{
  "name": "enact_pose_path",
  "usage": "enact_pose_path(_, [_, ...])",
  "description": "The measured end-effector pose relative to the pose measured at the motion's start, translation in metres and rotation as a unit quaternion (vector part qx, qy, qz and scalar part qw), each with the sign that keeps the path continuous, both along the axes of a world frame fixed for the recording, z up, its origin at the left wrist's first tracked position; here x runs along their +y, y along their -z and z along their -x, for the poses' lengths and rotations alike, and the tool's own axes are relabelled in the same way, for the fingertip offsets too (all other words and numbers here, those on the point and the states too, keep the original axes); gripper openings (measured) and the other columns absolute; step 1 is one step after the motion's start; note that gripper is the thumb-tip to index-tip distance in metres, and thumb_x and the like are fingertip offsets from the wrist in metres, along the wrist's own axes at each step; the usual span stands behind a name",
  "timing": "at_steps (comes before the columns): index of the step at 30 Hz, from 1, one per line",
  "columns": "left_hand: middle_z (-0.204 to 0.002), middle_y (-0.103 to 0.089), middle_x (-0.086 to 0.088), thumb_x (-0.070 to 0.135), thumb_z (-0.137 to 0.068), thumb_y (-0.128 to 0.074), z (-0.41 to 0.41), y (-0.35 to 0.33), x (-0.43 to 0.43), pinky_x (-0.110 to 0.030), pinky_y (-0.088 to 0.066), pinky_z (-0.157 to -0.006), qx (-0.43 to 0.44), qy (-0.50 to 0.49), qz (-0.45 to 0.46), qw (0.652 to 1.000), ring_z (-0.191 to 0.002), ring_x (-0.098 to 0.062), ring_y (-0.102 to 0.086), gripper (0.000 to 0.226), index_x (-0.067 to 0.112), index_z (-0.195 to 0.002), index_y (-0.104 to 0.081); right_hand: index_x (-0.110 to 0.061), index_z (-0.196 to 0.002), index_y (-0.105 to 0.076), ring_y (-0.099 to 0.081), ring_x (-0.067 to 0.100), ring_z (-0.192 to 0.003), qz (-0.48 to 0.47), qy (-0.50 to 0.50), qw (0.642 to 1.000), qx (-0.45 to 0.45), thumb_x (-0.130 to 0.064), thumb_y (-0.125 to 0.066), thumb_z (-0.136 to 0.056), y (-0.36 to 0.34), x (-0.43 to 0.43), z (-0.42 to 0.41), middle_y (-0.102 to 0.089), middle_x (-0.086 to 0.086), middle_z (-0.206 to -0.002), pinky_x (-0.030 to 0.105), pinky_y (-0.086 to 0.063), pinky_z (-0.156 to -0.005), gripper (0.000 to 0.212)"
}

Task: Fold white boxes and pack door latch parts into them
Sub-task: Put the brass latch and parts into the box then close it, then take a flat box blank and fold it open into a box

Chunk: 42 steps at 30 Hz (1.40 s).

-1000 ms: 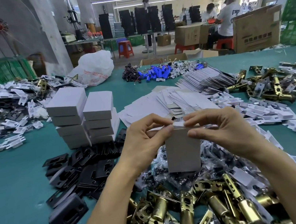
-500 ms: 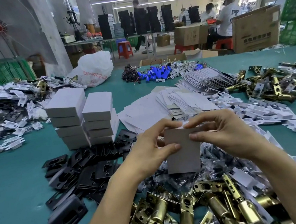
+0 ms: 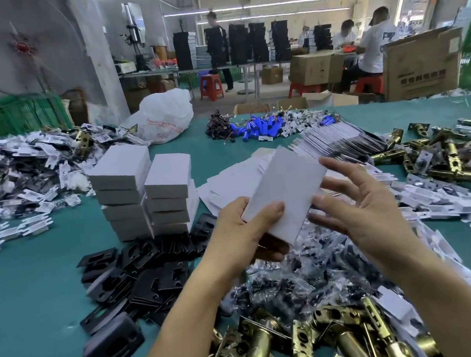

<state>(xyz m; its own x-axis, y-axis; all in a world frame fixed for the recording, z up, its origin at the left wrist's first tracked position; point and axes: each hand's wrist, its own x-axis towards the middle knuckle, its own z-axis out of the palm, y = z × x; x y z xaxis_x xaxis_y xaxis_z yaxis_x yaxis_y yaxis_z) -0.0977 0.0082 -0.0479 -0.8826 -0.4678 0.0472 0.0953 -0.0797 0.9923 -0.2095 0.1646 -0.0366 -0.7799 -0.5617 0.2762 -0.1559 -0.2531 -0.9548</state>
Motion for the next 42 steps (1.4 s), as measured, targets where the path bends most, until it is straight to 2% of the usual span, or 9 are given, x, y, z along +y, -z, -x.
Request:
enact_pose_path(3, [-0.063,-0.071,-0.011,0.031,-0.083,-0.077,0.007,-0.013,-0.008,-0.023,-0.054,-0.046,0.036,-0.102,-0.088,0.99,-0.049,-0.019,-0.066,0.034,0.003,-0.096,-0.065,-0.046,-0.132,-0.047,-0.071,0.017,-0.101,-0.057,-0.008,0.998,-0.004,-0.015,-0.072,-0.088,0.002,-0.001,-0.003,-0.056,-0.003,-0.126,0.031,-0.061,-0.079,0.059])
enact_pose_path(8, [-0.053,-0.066,-0.008,0.016,-0.086,-0.079,0.012,-0.045,-0.044,-0.018,-0.05,-0.04,0.075,-0.22,-0.232,0.944,-0.041,-0.012,-0.06,0.025,-0.001,-0.092,-0.061,-0.031,-0.114,-0.064,-0.073,0.021,-0.094,-0.071,-0.042,0.996,-0.029,-0.012,-0.068,-0.09,0.001,-0.002,-0.006,-0.066,0.004,-0.117,0.032,-0.061,-0.076,0.03])
enact_pose_path(13, [-0.051,-0.062,-0.005,0.013,-0.088,-0.077,0.012,-0.048,-0.074,-0.018,-0.049,-0.037,0.059,-0.28,-0.287,0.914,-0.036,-0.009,-0.056,0.022,0.003,-0.077,-0.061,-0.026,-0.112,-0.068,-0.073,0.022,-0.091,-0.114,-0.08,0.99,-0.012,-0.015,-0.068,-0.09,0.005,-0.002,-0.009,-0.07,0.002,-0.11,0.035,-0.061,-0.078,0.025])
enact_pose_path(17, [-0.043,-0.059,-0.003,0.012,-0.087,-0.079,0.012,-0.043,-0.087,-0.017,-0.047,-0.037,0.052,-0.334,-0.296,0.893,-0.034,-0.008,-0.054,0.022,0.005,-0.08,-0.059,-0.027,-0.111,-0.068,-0.073,0.022,-0.089,-0.132,-0.09,0.987,-0.006,-0.014,-0.067,-0.091,0.007,-0.003,-0.009,-0.073,0.001,-0.105,0.039,-0.061,-0.082,0.023])
enact_pose_path(21, [-0.067,-0.064,-0.008,0.016,-0.087,-0.08,0.012,-0.043,-0.095,-0.019,-0.05,-0.04,0.071,-0.368,-0.319,0.871,-0.047,-0.012,-0.058,0.031,0.003,-0.105,-0.059,-0.024,-0.111,-0.069,-0.072,0.025,-0.089,-0.132,-0.095,0.987,-0.012,-0.014,-0.067,-0.091,0.006,-0.003,-0.01,-0.073,0.005,-0.106,0.039,-0.06,-0.082,0.022])
enact_pose_path(24, [-0.061,-0.065,-0.009,0.017,-0.087,-0.08,0.016,-0.045,-0.096,-0.019,-0.05,-0.041,0.097,-0.398,-0.338,0.847,-0.042,-0.013,-0.058,0.04,0.001,-0.117,-0.059,-0.021,-0.111,-0.068,-0.071,0.031,-0.092,-0.13,-0.098,0.986,-0.021,-0.012,-0.066,-0.092,0.005,-0.002,-0.01,-0.071,0.01,-0.108,0.039,-0.059,-0.08,0.022])
enact_pose_path(27, [-0.073,-0.063,-0.01,0.019,-0.087,-0.08,0.021,-0.049,-0.098,-0.02,-0.052,-0.042,0.105,-0.428,-0.345,0.829,-0.051,-0.014,-0.057,0.046,0.0,-0.122,-0.056,-0.02,-0.112,-0.068,-0.071,0.031,-0.092,-0.135,-0.102,0.986,-0.018,-0.012,-0.066,-0.092,0.005,-0.001,-0.01,-0.072,0.01,-0.108,0.037,-0.059,-0.079,0.022])
enact_pose_path(36, [-0.085,-0.063,-0.01,0.017,-0.082,-0.084,0.025,-0.046,-0.101,-0.019,-0.054,-0.047,0.114,-0.523,-0.321,0.781,-0.053,-0.01,-0.06,0.035,0.007,-0.095,-0.053,-0.022,-0.111,-0.069,-0.072,0.026,-0.089,-0.142,-0.107,0.984,-0.015,-0.012,-0.065,-0.092,0.006,-0.001,-0.01,-0.072,0.008,-0.106,0.032,-0.059,-0.076,0.021])
enact_pose_path(42, [-0.099,-0.061,-0.01,0.014,-0.083,-0.083,0.029,-0.042,-0.095,-0.018,-0.055,-0.05,0.148,-0.521,-0.314,0.78,-0.06,-0.011,-0.064,0.048,0.009,-0.112,-0.045,-0.021,-0.11,-0.069,-0.071,0.021,-0.084,-0.146,-0.113,0.983,-0.017,-0.013,-0.065,-0.093,0.006,-0.001,-0.009,-0.073,0.008,-0.104,0.03,-0.058,-0.076,0.02])
